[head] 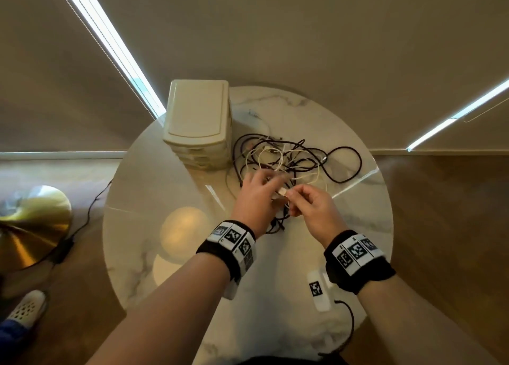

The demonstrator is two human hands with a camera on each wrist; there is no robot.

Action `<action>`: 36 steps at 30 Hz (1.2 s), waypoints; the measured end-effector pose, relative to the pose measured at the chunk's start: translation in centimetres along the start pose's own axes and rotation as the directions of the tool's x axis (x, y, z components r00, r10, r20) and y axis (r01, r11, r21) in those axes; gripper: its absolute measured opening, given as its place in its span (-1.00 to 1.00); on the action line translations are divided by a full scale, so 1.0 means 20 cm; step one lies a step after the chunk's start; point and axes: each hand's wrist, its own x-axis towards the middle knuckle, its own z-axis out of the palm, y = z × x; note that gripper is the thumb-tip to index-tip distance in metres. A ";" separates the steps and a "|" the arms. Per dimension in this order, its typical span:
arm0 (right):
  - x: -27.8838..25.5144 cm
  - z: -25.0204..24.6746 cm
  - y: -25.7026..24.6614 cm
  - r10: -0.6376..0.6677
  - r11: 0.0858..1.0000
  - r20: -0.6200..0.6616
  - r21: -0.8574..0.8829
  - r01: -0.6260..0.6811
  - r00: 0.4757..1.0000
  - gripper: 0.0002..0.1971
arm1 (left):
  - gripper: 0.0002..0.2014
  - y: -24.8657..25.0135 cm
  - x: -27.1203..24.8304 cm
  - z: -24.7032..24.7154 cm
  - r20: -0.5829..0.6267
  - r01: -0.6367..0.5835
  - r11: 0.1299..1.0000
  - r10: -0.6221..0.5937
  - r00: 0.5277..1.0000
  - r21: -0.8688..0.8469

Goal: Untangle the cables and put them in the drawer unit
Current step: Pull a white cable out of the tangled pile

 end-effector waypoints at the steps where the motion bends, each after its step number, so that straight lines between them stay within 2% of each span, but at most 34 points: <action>1: 0.00 0.00 -0.01 -0.003 0.999 0.016 0.040 0.002 1.000 -0.82 | -0.73 0.01 0.02 0.00 0.013 -0.029 0.999 0.030 0.999 -0.024; 2: 0.00 -0.01 -0.03 -0.001 0.997 0.012 0.081 0.000 1.000 -0.80 | -0.82 0.04 0.04 -0.02 0.003 0.009 0.997 -0.008 1.000 -0.079; 5: 0.04 -0.02 -0.07 0.006 0.993 -0.028 0.122 -0.003 1.000 -0.86 | -0.80 0.07 0.12 -0.09 -0.038 0.194 0.923 -0.218 0.975 -0.332; 8: 0.11 0.00 -0.07 -0.029 0.999 0.077 0.045 0.026 0.997 -0.79 | -0.81 0.12 0.16 -0.15 -0.002 0.187 0.877 -0.209 0.978 -0.442; 10: 0.17 0.02 -0.08 -0.039 0.998 0.117 -0.047 0.045 0.992 -0.88 | -0.79 0.13 0.17 -0.19 -0.021 0.197 0.838 -0.241 0.970 -0.509; 12: 0.22 0.03 -0.08 -0.051 0.972 0.163 -0.219 0.087 0.985 -0.86 | -0.80 0.14 0.17 -0.26 -0.033 0.206 0.782 -0.278 0.960 -0.589; 13: 0.25 0.04 -0.05 -0.039 0.925 0.196 -0.364 0.110 0.980 -0.86 | -0.80 0.16 0.18 -0.30 -0.049 0.190 0.754 -0.283 0.958 -0.628; 15: 0.29 0.03 0.06 0.072 0.741 0.237 -0.663 0.107 0.969 -0.76 | -0.78 0.21 0.18 -0.39 -0.096 0.124 0.669 -0.283 0.954 -0.733; 16: 0.31 0.02 0.13 0.131 0.664 0.224 -0.743 0.082 0.966 -0.71 | -0.75 0.24 0.18 -0.44 -0.115 0.091 0.624 -0.283 0.952 -0.776; 17: 0.31 0.01 0.17 0.164 0.654 0.207 -0.755 0.051 0.964 -0.69 | -0.74 0.25 0.19 -0.47 -0.130 0.068 0.594 -0.284 0.950 -0.801; 18: 0.32 -0.01 0.20 0.160 0.691 0.188 -0.722 0.026 0.969 -0.71 | -0.72 0.24 0.19 -0.49 -0.142 0.060 0.594 -0.288 0.947 -0.802; 19: 0.31 -0.02 0.20 0.125 0.738 0.157 -0.675 0.014 0.980 -0.75 | -0.71 0.22 0.20 -0.49 -0.160 0.070 0.639 -0.296 0.942 -0.766; 21: 0.31 -0.03 0.13 0.005 0.807 0.065 -0.590 0.034 0.998 -0.77 | -0.71 0.13 0.18 -0.45 -0.151 0.161 0.813 -0.291 0.945 -0.560; 23: 0.31 -0.05 0.03 -0.116 0.836 -0.029 -0.543 0.082 0.993 -0.75 | -0.73 0.06 0.14 -0.37 -0.042 0.258 0.905 -0.289 0.956 -0.337; 24: 0.30 -0.06 -0.03 -0.155 0.853 -0.056 -0.511 0.105 0.986 -0.76 | -0.72 0.03 0.12 -0.33 0.019 0.282 0.908 -0.291 0.957 -0.311; 26: 0.29 -0.08 -0.15 -0.196 0.901 -0.063 -0.406 0.154 0.979 -0.82 | -0.55 0.02 0.10 -0.26 0.122 0.271 0.893 -0.243 0.962 -0.360; 28: 0.23 -0.08 -0.27 -0.171 0.944 0.010 -0.285 0.167 0.985 -0.86 | -0.47 0.03 0.11 -0.19 0.176 0.231 0.894 -0.175 0.969 -0.385; 30: 0.20 -0.06 -0.36 -0.165 0.971 0.086 -0.161 0.177 0.983 -0.88 | -0.66 0.05 0.13 -0.16 0.130 0.219 0.917 -0.185 0.974 -0.334; 32: 0.20 -0.06 -0.40 -0.185 0.983 0.090 0.000 0.185 0.979 -0.92 | -0.83 0.06 0.17 -0.16 0.035 0.213 0.912 -0.214 0.976 -0.351; 34: 0.23 -0.08 -0.39 -0.203 0.976 0.025 0.083 0.200 0.979 -0.85 | -0.87 0.05 0.21 -0.20 -0.018 0.195 0.874 -0.227 0.974 -0.446; 36: 0.26 -0.09 -0.34 -0.156 0.985 -0.005 0.080 0.156 0.988 -0.74 | -0.87 0.06 0.24 -0.24 -0.027 0.182 0.826 -0.232 0.972 -0.533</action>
